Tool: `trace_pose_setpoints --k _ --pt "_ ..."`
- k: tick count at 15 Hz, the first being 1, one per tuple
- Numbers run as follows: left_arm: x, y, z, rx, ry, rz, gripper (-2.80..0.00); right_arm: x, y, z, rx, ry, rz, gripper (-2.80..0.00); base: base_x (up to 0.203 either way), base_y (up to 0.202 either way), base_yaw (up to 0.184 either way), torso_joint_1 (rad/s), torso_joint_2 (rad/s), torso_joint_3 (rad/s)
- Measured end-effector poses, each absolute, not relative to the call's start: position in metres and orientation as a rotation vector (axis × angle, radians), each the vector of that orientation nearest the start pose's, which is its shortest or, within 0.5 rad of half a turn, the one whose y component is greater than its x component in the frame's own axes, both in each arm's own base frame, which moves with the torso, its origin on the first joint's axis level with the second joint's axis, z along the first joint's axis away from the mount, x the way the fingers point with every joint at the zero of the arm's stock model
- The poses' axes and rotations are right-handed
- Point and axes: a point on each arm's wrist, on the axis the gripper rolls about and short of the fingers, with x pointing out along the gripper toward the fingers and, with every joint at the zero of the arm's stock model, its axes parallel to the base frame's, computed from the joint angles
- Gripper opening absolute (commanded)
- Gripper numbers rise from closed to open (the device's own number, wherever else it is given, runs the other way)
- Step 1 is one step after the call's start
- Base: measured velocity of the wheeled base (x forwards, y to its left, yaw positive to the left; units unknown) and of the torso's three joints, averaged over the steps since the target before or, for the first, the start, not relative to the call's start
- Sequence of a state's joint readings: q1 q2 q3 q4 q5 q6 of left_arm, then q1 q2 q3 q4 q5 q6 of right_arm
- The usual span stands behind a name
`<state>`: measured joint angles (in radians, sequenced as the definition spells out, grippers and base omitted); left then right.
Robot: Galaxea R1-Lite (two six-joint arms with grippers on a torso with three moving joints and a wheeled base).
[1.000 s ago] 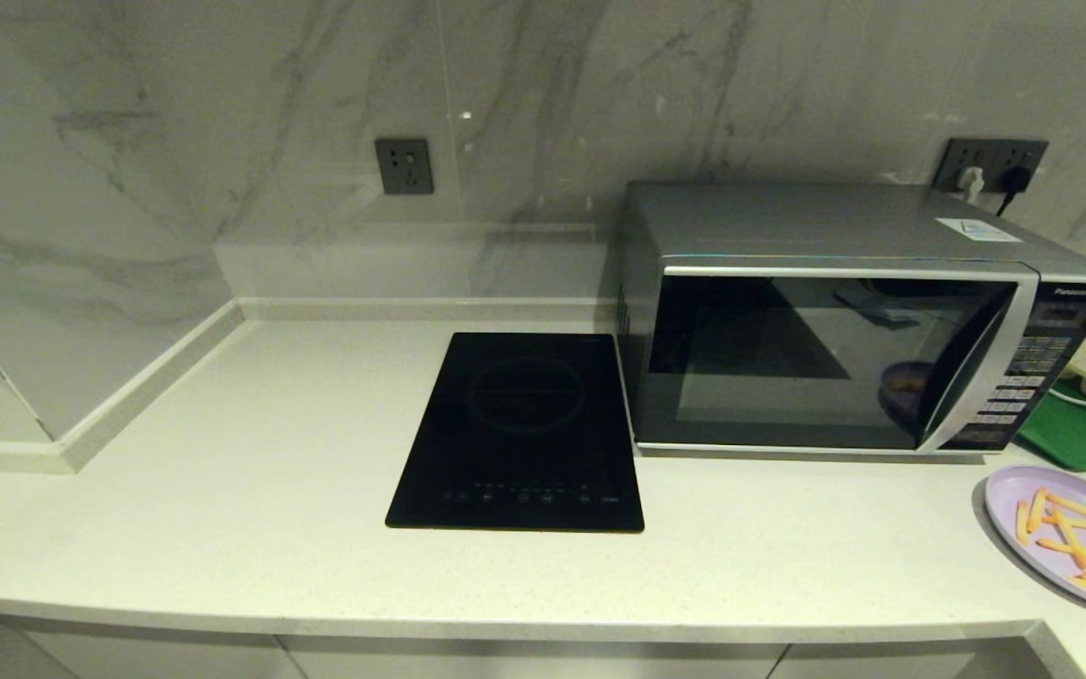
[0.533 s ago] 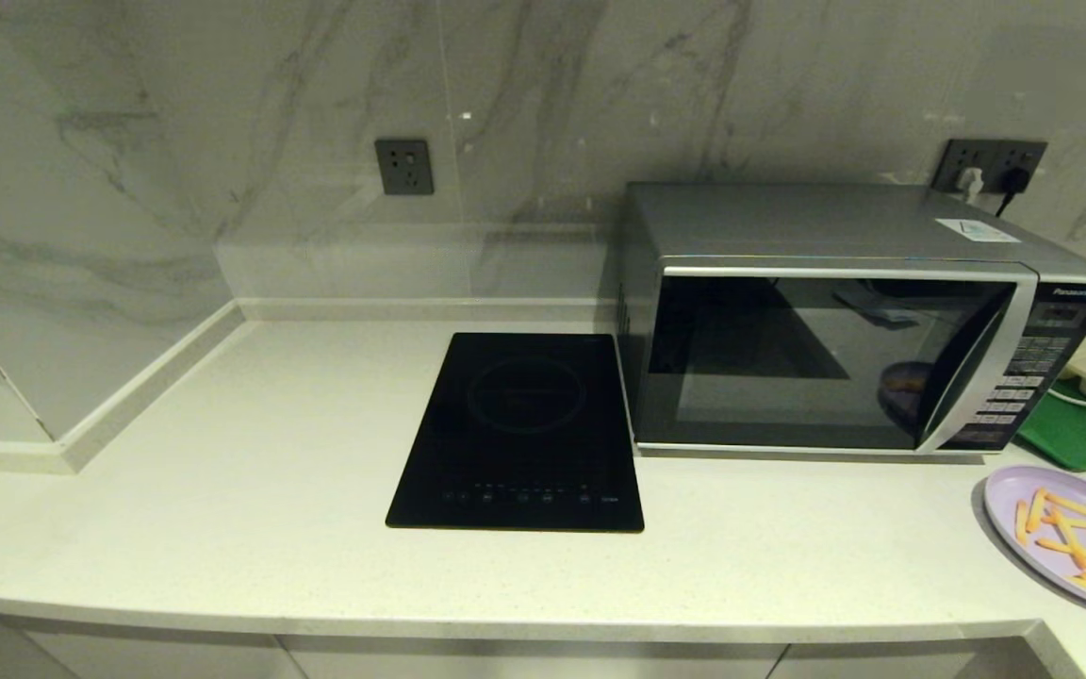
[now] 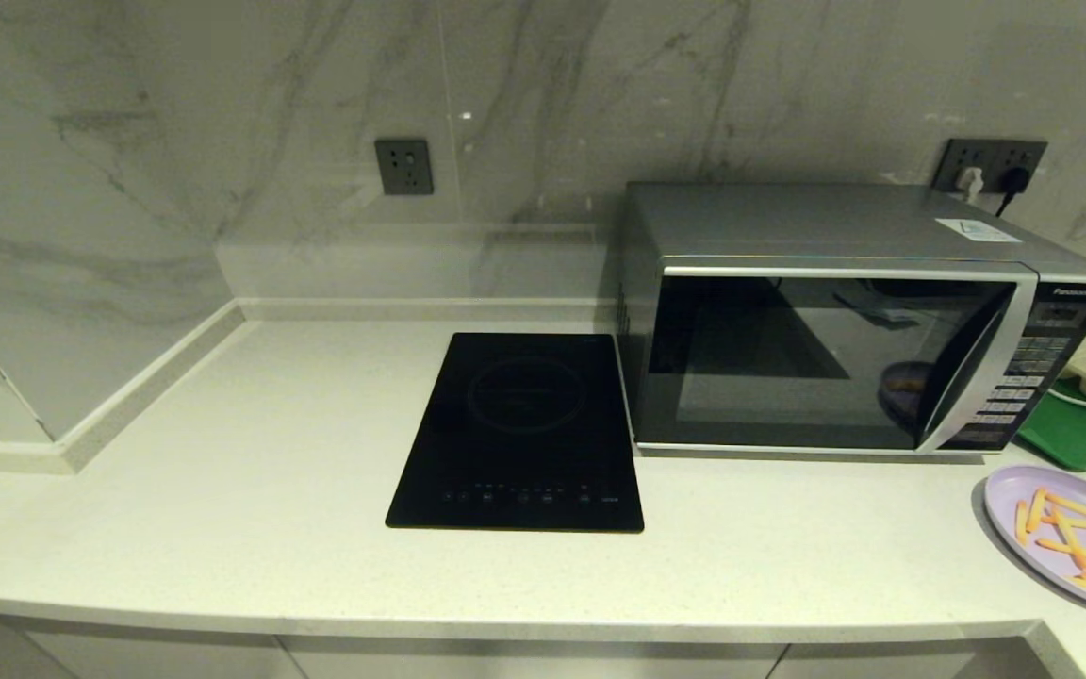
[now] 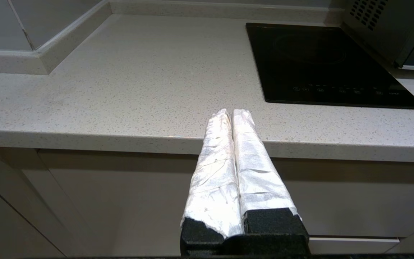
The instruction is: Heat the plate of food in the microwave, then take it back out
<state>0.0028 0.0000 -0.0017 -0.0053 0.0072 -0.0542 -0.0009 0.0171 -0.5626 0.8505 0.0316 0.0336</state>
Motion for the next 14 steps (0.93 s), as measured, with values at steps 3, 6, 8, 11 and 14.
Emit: trace_pose_setpoints --k 3,6,8,11,14 --pt "-0.023 0.000 0.077 -0.054 -0.008 0.010 -2.80 -0.053 0.000 0.096 0.023 0.247 0.018 -2.80 0.000 0.000 0.000 0.000 0.00 0.000" --pt "-0.023 0.000 0.076 -0.055 -0.007 0.010 -2.80 -0.028 0.000 0.079 -0.007 0.071 0.005 -2.80 0.000 0.000 0.000 0.000 0.00 0.000" --pt "-0.023 0.000 0.077 -0.055 -0.008 0.010 -2.80 -0.024 0.000 0.080 -0.004 -0.012 -0.003 -2.80 0.000 0.000 0.000 0.000 0.00 0.000" --pt "-0.023 0.000 0.077 -0.055 -0.008 0.010 -2.80 -0.023 0.000 0.076 0.003 -0.007 -0.013 -2.80 0.000 0.000 0.000 0.000 0.00 0.000" --pt "-0.023 0.000 0.077 -0.055 -0.008 0.010 -2.80 -0.023 0.000 0.076 0.011 -0.005 -0.018 -2.80 0.000 0.000 0.000 0.000 0.00 0.000"
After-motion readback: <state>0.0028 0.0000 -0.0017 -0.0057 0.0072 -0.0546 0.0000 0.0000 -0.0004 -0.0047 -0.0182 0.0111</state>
